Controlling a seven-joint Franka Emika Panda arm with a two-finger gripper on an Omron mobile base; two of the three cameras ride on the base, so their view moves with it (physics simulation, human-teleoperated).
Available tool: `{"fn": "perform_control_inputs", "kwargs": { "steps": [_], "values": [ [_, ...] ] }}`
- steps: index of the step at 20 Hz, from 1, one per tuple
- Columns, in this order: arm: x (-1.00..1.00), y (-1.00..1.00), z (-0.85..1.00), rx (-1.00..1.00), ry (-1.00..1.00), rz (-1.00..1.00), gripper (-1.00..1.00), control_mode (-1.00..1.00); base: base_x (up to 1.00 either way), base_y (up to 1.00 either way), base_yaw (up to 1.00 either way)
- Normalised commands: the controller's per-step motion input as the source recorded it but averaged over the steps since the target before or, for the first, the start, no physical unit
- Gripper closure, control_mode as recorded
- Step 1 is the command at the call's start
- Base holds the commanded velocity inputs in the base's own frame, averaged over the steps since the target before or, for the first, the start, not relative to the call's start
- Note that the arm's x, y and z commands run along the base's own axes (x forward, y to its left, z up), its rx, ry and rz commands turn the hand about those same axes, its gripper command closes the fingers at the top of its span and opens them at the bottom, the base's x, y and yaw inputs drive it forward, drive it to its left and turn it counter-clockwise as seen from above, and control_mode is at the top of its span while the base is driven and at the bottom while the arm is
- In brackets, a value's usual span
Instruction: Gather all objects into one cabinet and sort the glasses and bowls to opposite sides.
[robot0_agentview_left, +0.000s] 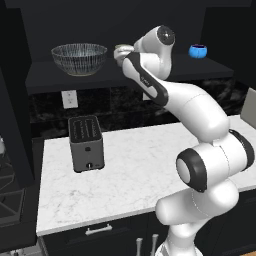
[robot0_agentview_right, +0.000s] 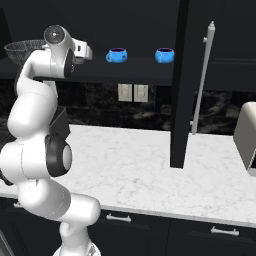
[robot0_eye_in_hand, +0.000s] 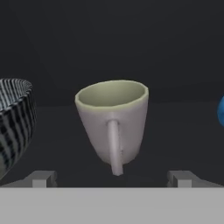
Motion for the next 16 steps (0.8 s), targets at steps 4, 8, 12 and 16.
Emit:
{"fn": "perform_control_inputs", "kwargs": {
  "steps": [4,8,12,16],
  "values": [
    [0.06,0.09,-0.03,0.0,0.0,0.0,-1.0,-1.0,0.0,0.0,0.0],
    [0.06,0.06,-0.02,0.0,0.0,0.0,-1.0,-1.0,0.0,0.0,0.0],
    [0.1,0.01,0.0,0.0,0.0,0.0,-1.0,-1.0,0.0,0.0,0.0],
    [0.11,0.0,0.0,0.0,0.0,0.0,-1.0,-1.0,0.0,0.0,0.0]
  ]
}}
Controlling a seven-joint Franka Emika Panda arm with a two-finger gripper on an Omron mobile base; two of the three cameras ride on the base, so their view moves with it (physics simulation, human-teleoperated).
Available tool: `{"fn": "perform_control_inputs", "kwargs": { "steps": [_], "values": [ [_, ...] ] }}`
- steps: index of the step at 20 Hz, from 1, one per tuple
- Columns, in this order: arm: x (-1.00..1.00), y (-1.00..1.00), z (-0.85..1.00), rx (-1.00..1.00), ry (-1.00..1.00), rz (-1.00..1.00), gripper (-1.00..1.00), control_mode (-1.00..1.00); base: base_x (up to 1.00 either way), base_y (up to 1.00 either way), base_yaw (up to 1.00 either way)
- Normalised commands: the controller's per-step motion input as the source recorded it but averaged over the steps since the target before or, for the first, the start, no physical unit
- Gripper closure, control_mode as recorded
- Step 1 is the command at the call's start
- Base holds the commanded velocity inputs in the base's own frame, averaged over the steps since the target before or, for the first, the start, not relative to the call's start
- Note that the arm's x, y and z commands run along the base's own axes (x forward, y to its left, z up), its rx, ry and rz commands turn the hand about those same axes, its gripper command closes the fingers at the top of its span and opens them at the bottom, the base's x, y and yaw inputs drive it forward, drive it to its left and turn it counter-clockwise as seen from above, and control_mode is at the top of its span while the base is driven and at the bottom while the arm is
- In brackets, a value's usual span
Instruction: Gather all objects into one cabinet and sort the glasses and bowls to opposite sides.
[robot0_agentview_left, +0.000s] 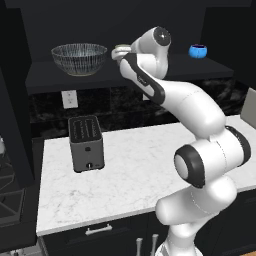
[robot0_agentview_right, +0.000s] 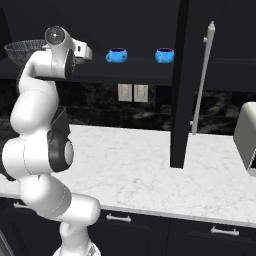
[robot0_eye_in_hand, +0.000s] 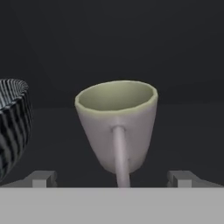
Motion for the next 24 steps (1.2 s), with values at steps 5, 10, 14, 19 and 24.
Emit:
{"fn": "perform_control_inputs", "kwargs": {
  "steps": [5,10,14,19,24],
  "values": [
    [0.15,0.0,0.0,0.0,0.0,0.0,-1.0,-1.0,0.0,0.0,0.0],
    [0.07,0.0,0.0,0.0,0.0,0.0,-1.0,-1.0,0.0,0.0,0.0],
    [0.09,0.0,0.0,0.0,0.0,0.0,-1.0,-1.0,0.0,0.0,0.0],
    [0.07,0.0,0.0,0.0,0.0,0.0,-1.0,-1.0,0.0,0.0,0.0],
    [0.05,0.0,-0.03,0.0,0.0,0.0,1.0,-1.0,0.0,0.0,0.0]
  ]
}}
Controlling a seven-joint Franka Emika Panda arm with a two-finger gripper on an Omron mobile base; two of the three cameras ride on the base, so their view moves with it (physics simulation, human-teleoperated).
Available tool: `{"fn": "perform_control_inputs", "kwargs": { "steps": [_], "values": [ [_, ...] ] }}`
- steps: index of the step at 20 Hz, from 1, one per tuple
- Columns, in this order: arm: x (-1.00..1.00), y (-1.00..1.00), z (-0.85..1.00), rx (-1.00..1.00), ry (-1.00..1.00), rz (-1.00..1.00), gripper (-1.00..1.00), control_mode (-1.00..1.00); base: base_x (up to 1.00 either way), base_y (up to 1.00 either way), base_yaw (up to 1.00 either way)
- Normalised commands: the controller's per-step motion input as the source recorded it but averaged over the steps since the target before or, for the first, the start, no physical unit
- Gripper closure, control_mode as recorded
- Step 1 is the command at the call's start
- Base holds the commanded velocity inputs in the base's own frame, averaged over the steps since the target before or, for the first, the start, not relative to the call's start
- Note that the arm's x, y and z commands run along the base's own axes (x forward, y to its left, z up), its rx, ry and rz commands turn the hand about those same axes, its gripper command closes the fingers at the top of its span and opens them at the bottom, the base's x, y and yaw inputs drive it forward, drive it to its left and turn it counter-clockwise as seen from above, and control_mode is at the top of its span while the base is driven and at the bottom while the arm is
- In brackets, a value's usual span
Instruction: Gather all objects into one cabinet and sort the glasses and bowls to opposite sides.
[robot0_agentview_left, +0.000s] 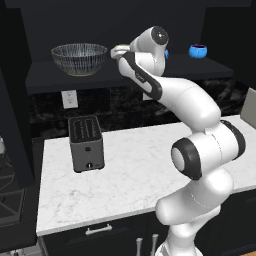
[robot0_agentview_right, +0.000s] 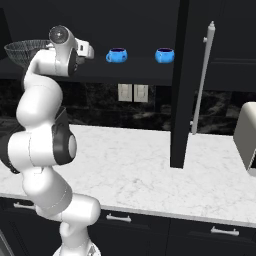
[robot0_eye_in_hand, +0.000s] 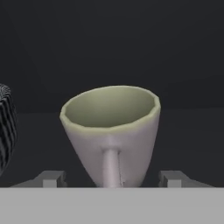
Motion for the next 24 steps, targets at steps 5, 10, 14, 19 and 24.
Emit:
{"fn": "perform_control_inputs", "kwargs": {
  "steps": [5,10,14,19,24],
  "values": [
    [0.02,0.0,0.0,0.0,0.0,0.0,1.0,-1.0,0.0,0.0,0.0],
    [0.0,0.0,0.0,0.0,0.0,0.0,1.0,-1.0,0.0,0.0,0.0],
    [0.0,0.0,0.0,0.0,0.0,0.0,1.0,-1.0,0.0,0.0,0.0],
    [-0.11,-0.03,0.0,0.0,-0.04,-0.01,1.0,-1.0,0.0,0.0,0.0],
    [-0.56,-0.11,0.04,0.0,-0.07,-0.04,1.0,-1.0,0.0,0.0,0.0]
  ]
}}
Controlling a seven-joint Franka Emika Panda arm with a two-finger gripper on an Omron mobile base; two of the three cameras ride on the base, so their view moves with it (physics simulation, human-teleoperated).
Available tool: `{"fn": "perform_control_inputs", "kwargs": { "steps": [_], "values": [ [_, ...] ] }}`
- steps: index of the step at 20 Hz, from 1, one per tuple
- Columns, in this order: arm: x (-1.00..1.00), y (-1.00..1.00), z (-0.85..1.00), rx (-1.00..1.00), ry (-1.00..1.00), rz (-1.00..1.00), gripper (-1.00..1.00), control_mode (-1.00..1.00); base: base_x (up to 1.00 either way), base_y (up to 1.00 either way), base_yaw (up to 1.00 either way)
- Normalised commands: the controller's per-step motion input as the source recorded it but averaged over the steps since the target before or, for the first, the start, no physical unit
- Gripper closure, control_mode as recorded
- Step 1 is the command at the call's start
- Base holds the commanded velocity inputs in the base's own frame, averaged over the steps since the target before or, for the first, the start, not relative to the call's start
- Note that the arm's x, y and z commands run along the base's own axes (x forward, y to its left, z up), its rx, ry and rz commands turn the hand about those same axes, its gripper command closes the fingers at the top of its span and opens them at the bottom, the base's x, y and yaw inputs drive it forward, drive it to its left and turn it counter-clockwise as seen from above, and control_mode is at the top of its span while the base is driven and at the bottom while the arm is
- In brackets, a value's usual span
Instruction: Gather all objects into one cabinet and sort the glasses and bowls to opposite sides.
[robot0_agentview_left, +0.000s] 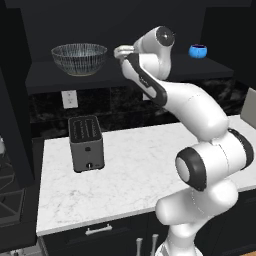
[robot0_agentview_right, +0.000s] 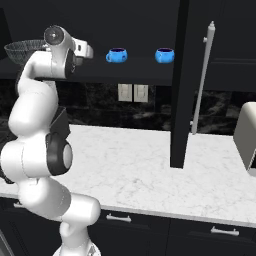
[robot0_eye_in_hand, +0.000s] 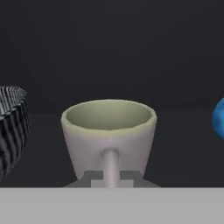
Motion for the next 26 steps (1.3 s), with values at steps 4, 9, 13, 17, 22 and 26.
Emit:
{"fn": "perform_control_inputs", "kwargs": {
  "steps": [4,9,13,17,22,26],
  "values": [
    [-0.61,-0.19,0.03,0.0,-0.05,-0.08,1.0,-1.0,0.0,0.0,0.0],
    [-0.41,-0.21,0.18,0.0,-0.03,-0.13,1.0,-1.0,0.0,0.0,0.0],
    [-0.21,-0.18,0.22,0.0,0.0,-0.14,1.0,-1.0,0.0,0.0,0.0],
    [-0.08,-0.21,0.17,0.0,0.0,-0.15,1.0,-1.0,0.0,0.0,0.0],
    [0.0,-0.34,0.14,0.0,0.0,-0.16,1.0,-1.0,0.0,0.0,0.0],
    [0.0,-0.37,0.11,0.0,0.05,-0.18,1.0,-1.0,0.0,0.0,0.0]
  ]
}}
